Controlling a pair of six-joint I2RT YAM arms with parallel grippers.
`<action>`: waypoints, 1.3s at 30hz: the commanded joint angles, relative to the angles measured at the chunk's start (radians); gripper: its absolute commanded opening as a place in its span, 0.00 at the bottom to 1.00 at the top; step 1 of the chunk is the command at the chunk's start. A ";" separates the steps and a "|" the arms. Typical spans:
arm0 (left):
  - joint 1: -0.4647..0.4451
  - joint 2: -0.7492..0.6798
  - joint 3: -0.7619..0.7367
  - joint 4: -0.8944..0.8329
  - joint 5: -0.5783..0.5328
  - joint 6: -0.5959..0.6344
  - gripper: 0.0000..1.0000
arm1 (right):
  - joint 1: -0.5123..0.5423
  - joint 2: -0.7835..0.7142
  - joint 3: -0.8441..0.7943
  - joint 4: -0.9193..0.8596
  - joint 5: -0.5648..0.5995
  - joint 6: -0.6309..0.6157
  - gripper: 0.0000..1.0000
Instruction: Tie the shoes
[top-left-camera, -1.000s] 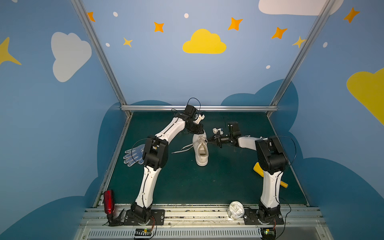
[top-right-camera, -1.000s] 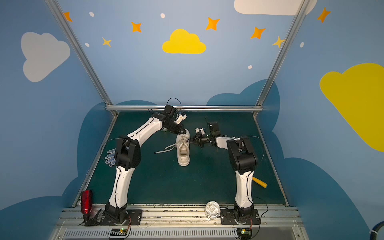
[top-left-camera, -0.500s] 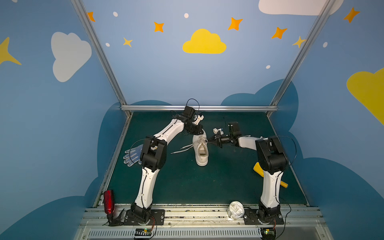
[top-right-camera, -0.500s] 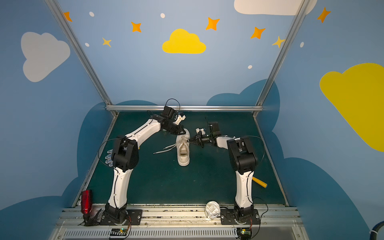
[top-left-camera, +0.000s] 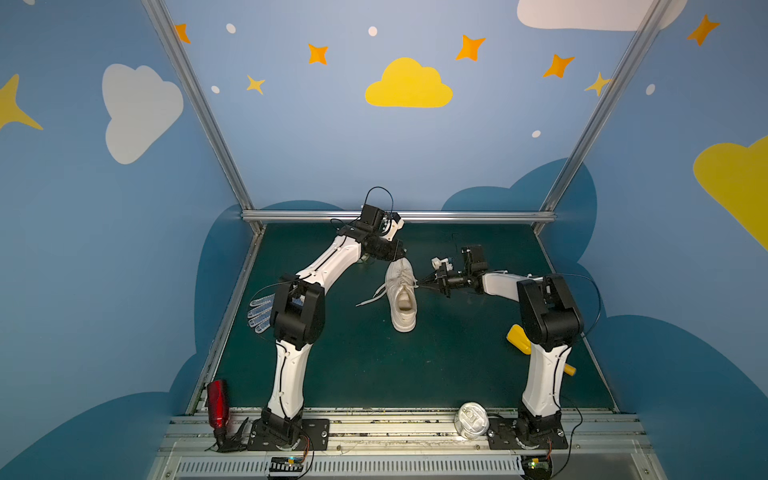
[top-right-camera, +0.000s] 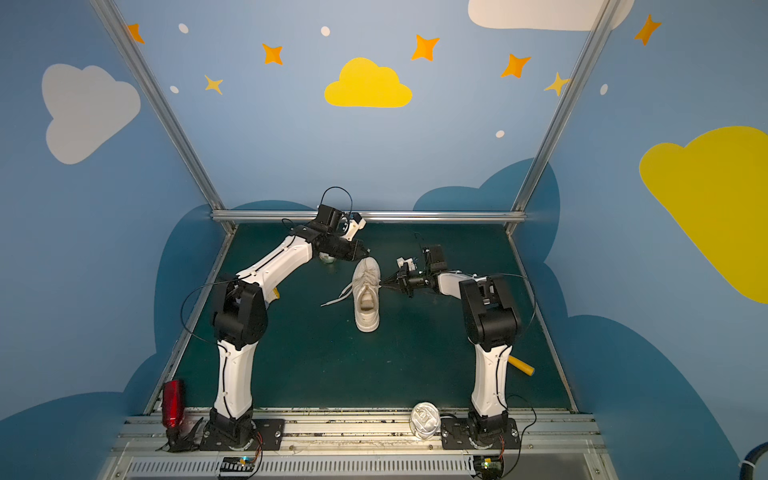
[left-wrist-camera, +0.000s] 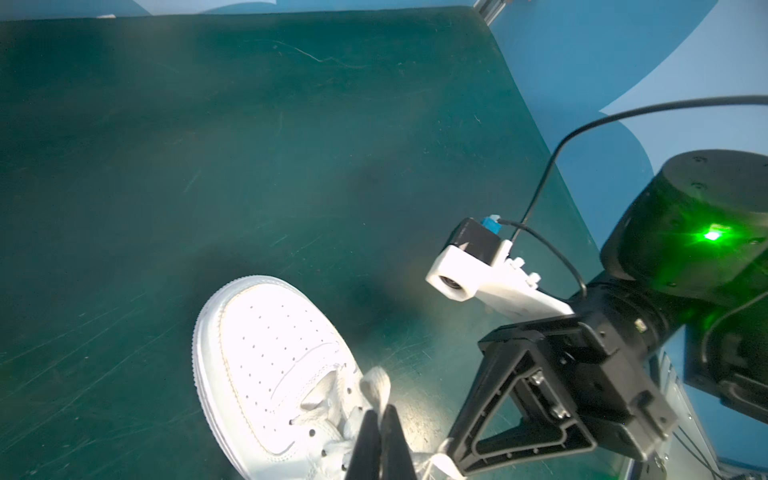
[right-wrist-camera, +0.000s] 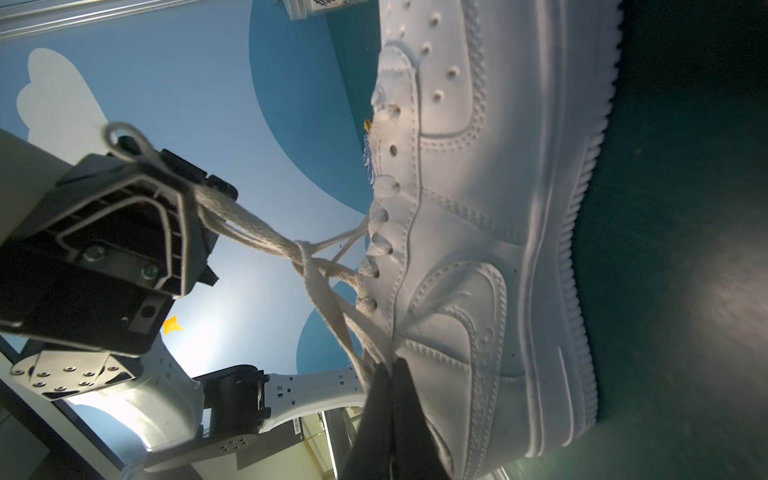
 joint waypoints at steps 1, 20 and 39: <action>0.007 -0.056 -0.004 0.021 -0.005 -0.008 0.03 | -0.018 -0.049 -0.028 -0.069 0.008 -0.061 0.00; 0.045 -0.112 -0.016 -0.002 -0.034 0.009 0.03 | -0.057 -0.085 -0.103 -0.151 0.014 -0.147 0.00; 0.071 -0.087 -0.058 0.020 0.039 -0.005 0.03 | -0.065 -0.086 -0.102 -0.165 0.001 -0.159 0.00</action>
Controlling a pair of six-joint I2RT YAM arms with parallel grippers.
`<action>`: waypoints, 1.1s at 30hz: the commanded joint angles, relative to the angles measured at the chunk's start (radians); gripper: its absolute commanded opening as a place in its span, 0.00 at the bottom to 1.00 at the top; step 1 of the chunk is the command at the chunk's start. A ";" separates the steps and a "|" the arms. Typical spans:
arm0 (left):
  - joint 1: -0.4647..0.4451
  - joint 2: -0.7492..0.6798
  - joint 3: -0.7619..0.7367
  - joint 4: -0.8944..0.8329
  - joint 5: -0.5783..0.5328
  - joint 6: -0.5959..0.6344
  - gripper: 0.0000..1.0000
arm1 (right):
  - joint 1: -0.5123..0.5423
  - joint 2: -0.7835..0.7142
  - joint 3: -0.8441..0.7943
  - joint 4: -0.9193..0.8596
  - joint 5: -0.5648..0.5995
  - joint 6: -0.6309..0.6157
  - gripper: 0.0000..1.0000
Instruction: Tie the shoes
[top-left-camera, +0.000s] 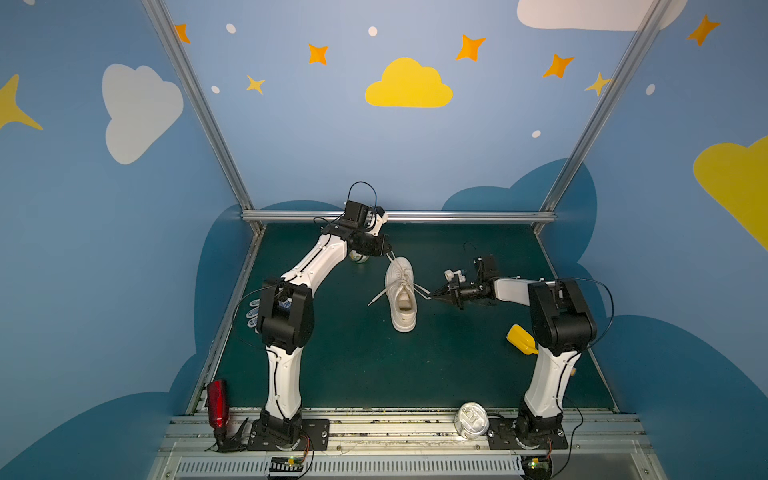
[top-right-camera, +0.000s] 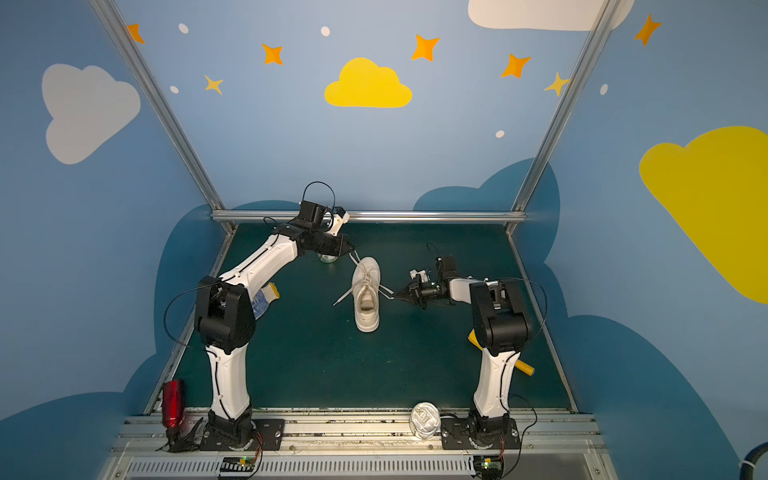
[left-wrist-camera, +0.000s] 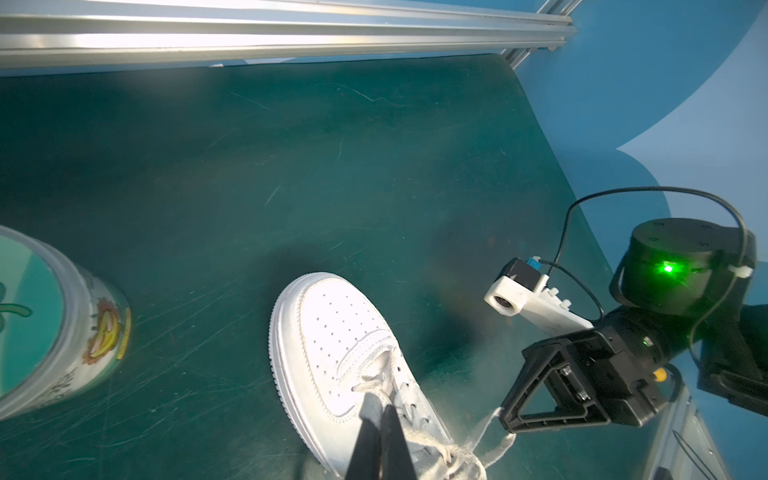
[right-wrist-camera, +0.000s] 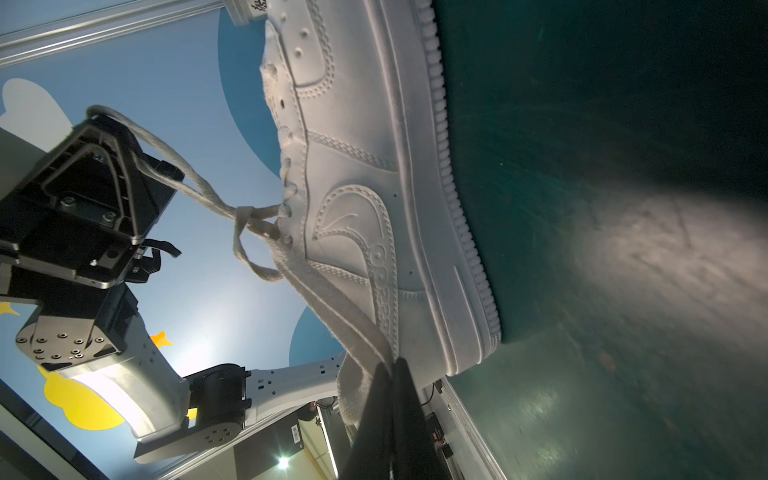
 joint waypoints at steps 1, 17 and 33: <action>0.002 0.003 0.007 0.003 0.053 -0.011 0.03 | 0.008 -0.022 0.026 -0.019 -0.004 -0.011 0.00; 0.002 0.154 0.113 -0.010 0.104 -0.019 0.49 | 0.031 -0.007 0.071 -0.026 -0.004 0.003 0.00; -0.043 0.132 0.095 -0.147 0.100 0.036 0.71 | 0.035 0.004 0.076 -0.025 -0.006 0.002 0.00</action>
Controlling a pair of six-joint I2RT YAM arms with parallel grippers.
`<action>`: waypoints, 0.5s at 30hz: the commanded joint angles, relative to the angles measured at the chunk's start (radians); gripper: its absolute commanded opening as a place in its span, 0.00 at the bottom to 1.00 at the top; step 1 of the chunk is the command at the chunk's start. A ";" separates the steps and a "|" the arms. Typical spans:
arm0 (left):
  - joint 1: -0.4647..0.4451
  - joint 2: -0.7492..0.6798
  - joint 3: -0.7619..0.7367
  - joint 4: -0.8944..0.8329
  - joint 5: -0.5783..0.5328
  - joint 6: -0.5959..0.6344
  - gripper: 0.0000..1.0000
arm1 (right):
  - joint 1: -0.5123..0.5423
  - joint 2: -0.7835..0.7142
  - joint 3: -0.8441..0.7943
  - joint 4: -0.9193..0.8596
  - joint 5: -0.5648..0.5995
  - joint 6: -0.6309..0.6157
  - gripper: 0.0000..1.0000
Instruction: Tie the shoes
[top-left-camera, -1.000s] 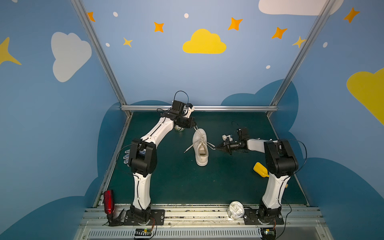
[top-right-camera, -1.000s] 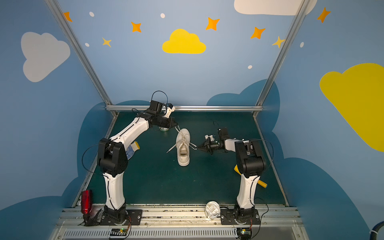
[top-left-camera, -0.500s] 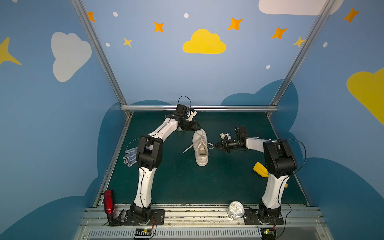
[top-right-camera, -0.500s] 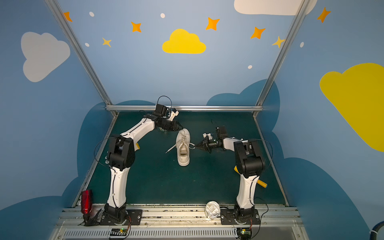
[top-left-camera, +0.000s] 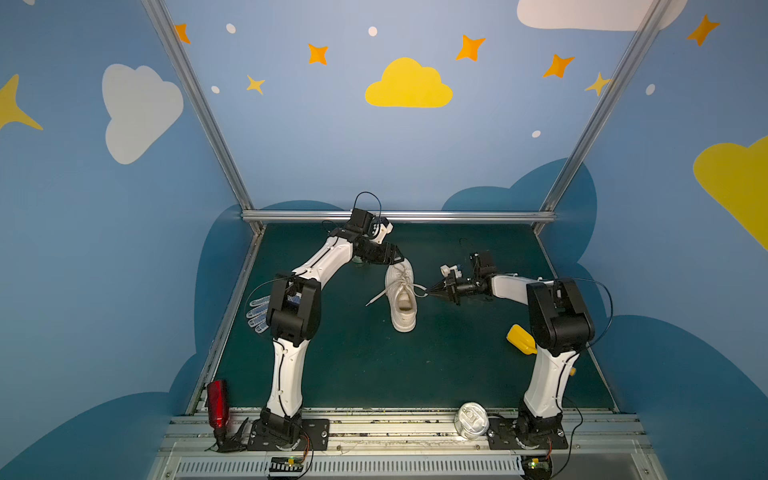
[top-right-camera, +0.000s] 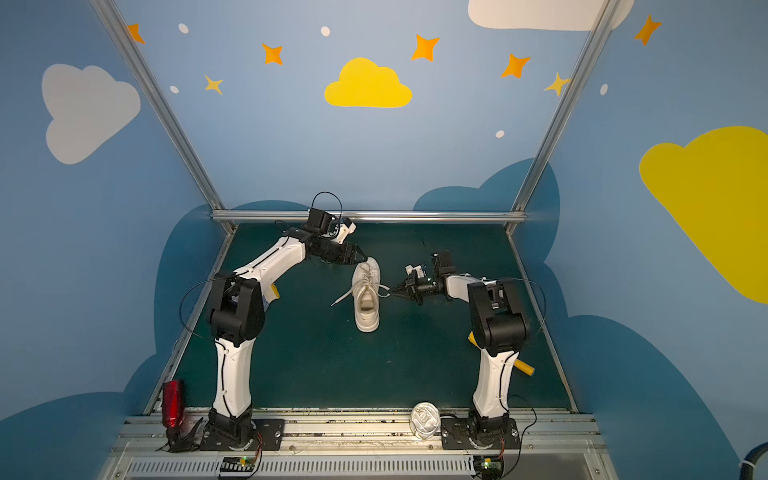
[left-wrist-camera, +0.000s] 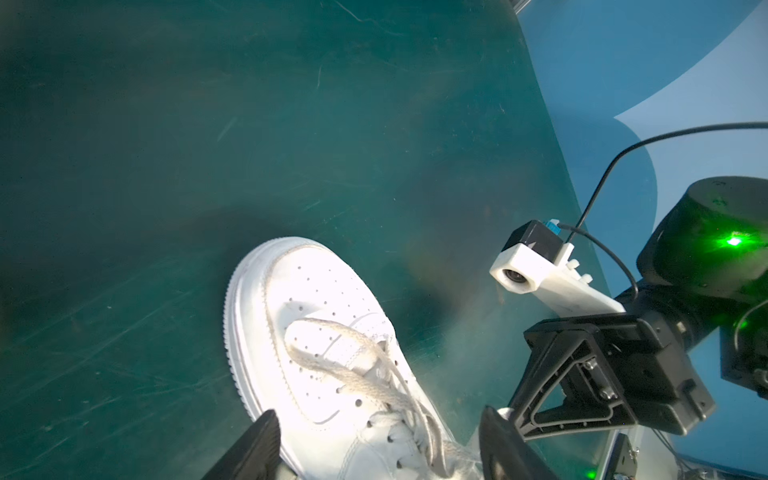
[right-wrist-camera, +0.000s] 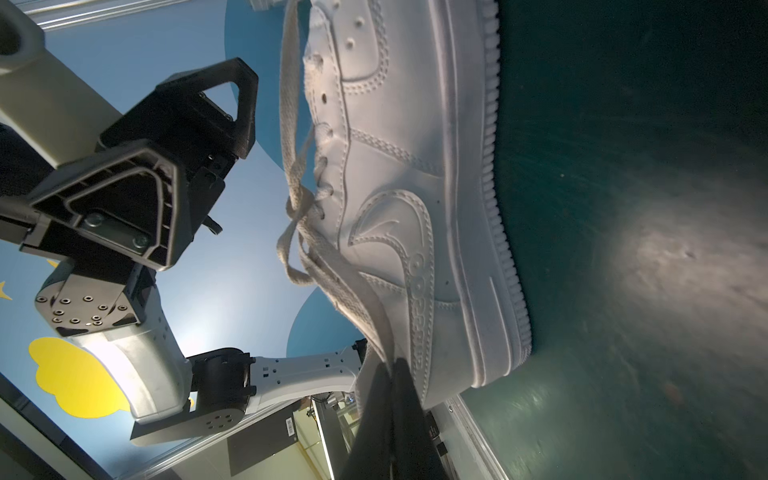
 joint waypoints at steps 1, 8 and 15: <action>-0.033 0.043 0.081 -0.119 0.000 0.050 0.69 | 0.006 0.005 0.024 -0.012 -0.004 -0.002 0.00; -0.084 0.168 0.286 -0.322 -0.131 0.099 0.64 | 0.005 0.002 0.020 -0.013 -0.008 -0.004 0.00; -0.129 0.242 0.401 -0.428 -0.254 0.125 0.63 | 0.004 -0.001 0.016 -0.016 -0.010 -0.007 0.00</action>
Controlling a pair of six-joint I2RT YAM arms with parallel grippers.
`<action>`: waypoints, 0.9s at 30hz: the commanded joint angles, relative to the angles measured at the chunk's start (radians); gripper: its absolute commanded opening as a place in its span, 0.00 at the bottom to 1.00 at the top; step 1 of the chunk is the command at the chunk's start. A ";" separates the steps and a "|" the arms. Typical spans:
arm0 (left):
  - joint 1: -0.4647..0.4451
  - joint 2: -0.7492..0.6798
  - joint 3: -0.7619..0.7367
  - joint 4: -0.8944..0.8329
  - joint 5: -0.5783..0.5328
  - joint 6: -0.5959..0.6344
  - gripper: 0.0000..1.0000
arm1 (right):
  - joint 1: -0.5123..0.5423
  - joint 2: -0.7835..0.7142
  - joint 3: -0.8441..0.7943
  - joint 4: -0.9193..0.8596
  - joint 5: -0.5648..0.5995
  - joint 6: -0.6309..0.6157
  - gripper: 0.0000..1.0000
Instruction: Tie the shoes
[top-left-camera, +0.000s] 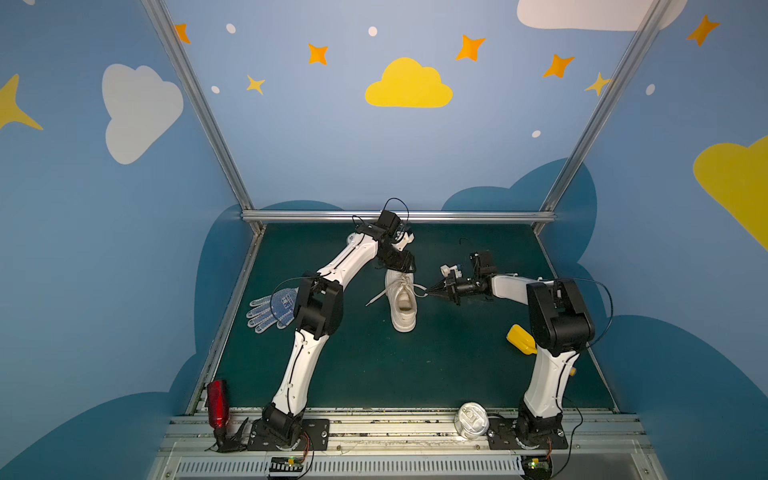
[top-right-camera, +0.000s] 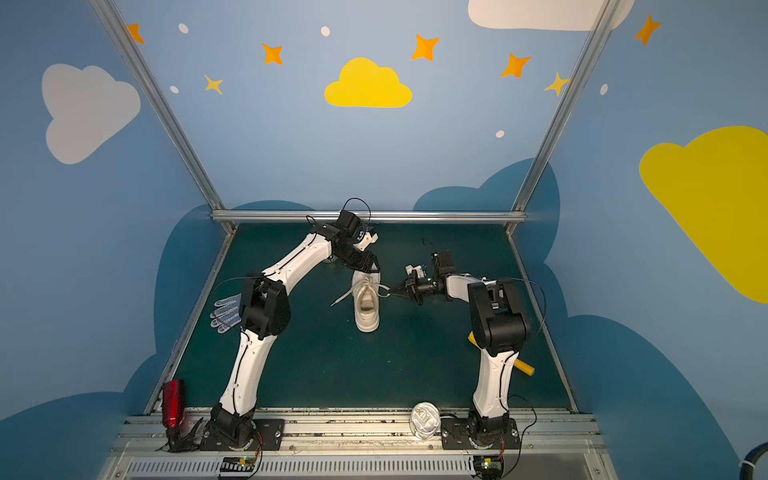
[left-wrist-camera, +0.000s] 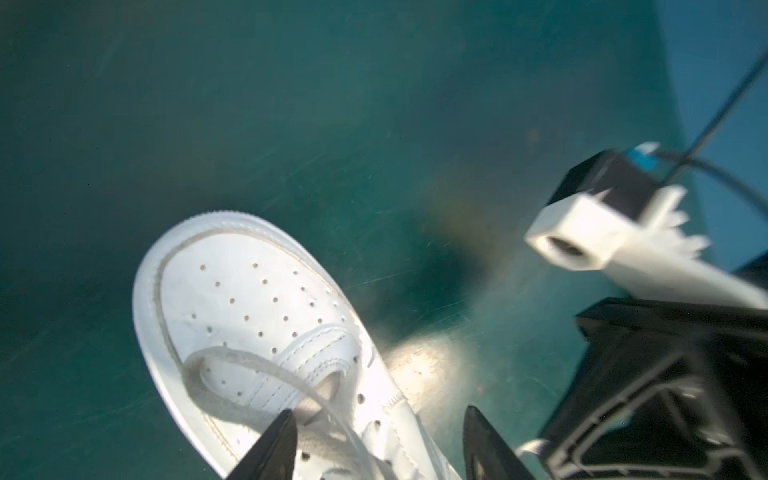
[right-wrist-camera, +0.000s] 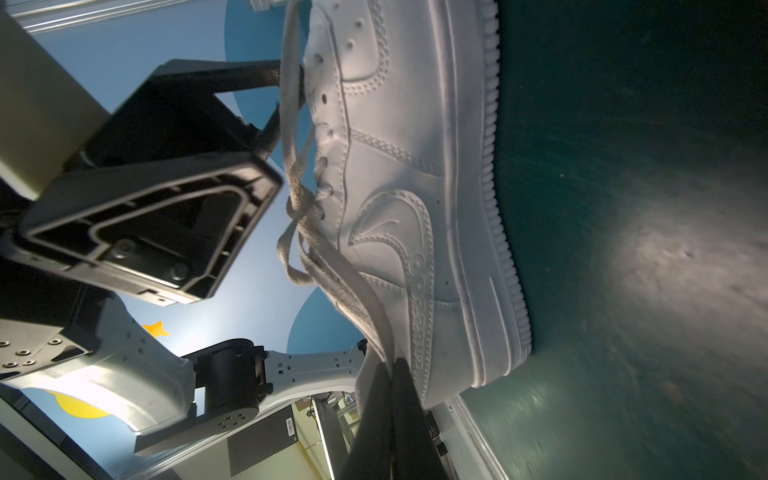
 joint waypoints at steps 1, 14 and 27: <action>-0.011 0.020 0.052 -0.112 -0.086 0.033 0.63 | 0.005 -0.001 0.017 -0.015 -0.011 -0.008 0.00; -0.025 0.049 0.110 -0.184 -0.140 0.038 0.51 | 0.005 0.002 0.013 -0.008 -0.014 -0.006 0.00; -0.024 0.048 0.113 -0.170 -0.063 0.013 0.21 | 0.004 0.000 0.009 -0.004 -0.015 -0.003 0.00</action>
